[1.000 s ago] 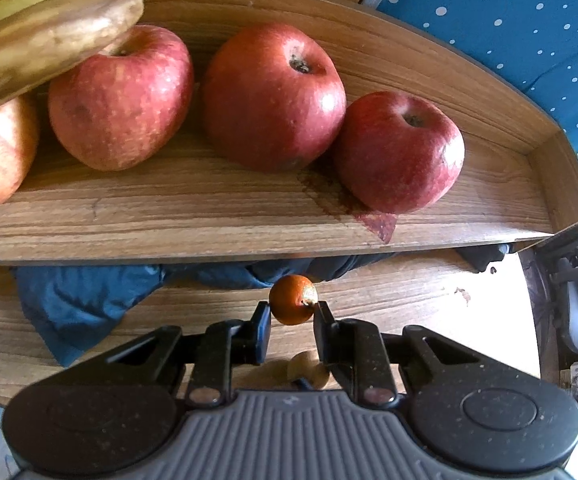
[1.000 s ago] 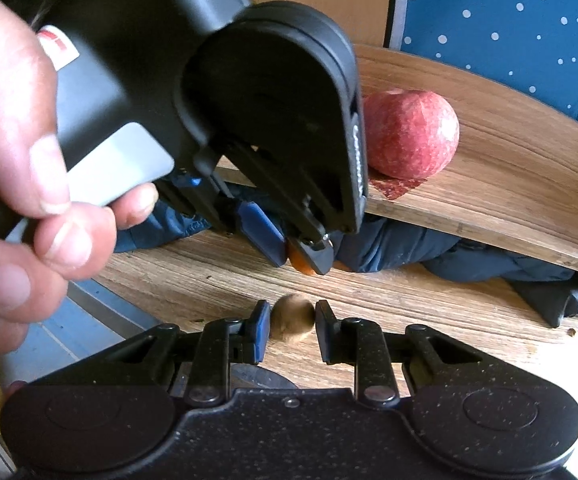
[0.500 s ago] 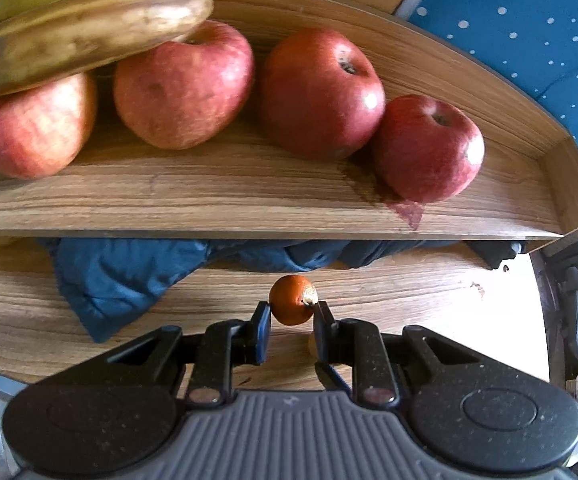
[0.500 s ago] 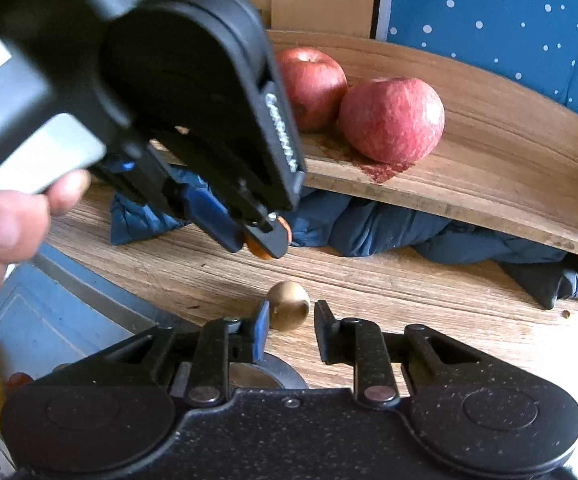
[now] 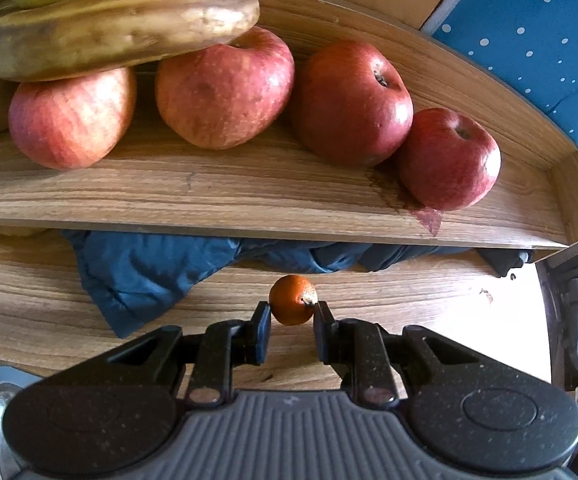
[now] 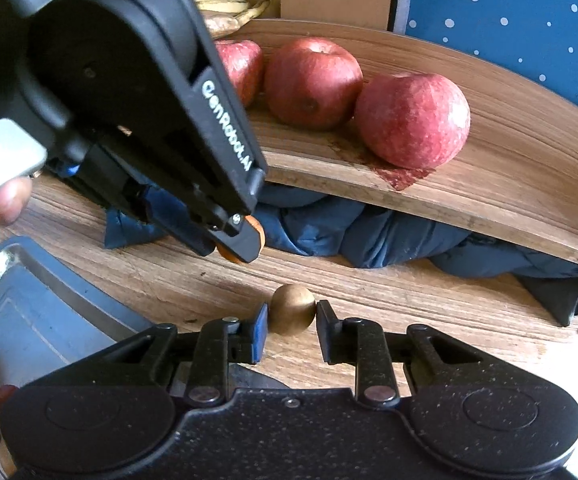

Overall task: Organize fruits
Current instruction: 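Carry the tangerine and kiwi over the tray with both tools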

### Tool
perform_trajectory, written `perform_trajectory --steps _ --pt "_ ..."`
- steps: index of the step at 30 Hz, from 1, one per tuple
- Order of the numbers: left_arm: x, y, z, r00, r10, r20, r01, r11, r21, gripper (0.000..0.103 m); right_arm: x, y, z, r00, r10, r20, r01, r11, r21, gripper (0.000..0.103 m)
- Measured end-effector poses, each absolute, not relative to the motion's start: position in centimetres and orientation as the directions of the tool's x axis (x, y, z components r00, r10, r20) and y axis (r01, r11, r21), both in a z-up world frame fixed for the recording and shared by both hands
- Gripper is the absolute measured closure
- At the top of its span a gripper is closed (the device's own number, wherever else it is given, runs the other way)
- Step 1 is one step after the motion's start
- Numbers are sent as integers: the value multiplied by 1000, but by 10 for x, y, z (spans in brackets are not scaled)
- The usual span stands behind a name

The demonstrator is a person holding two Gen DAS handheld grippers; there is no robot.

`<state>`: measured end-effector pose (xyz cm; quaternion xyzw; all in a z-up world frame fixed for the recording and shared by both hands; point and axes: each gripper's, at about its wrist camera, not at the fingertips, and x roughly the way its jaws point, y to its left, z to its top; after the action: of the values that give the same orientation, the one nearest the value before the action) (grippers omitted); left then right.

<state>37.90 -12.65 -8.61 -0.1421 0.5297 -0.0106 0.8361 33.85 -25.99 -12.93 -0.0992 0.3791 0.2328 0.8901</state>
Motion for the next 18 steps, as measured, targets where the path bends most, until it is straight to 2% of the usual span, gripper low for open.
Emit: perform_trajectory --steps 5,6,7,18 --pt "371 -126 -81 449 -167 -878 -136 958 -251 80 329 -263 -119 617 345 -707 -492 871 -4 76" --pt "368 -126 -80 451 -167 -877 -137 958 -253 87 327 -263 -118 619 347 -704 -493 870 -4 76" --pt "366 -126 -80 452 -168 -876 -137 958 -254 89 325 -263 -116 621 349 -702 -493 870 -4 76" --pt "347 -130 -88 442 -157 -883 -155 956 -247 88 300 -270 -107 627 356 -693 -495 869 -2 76"
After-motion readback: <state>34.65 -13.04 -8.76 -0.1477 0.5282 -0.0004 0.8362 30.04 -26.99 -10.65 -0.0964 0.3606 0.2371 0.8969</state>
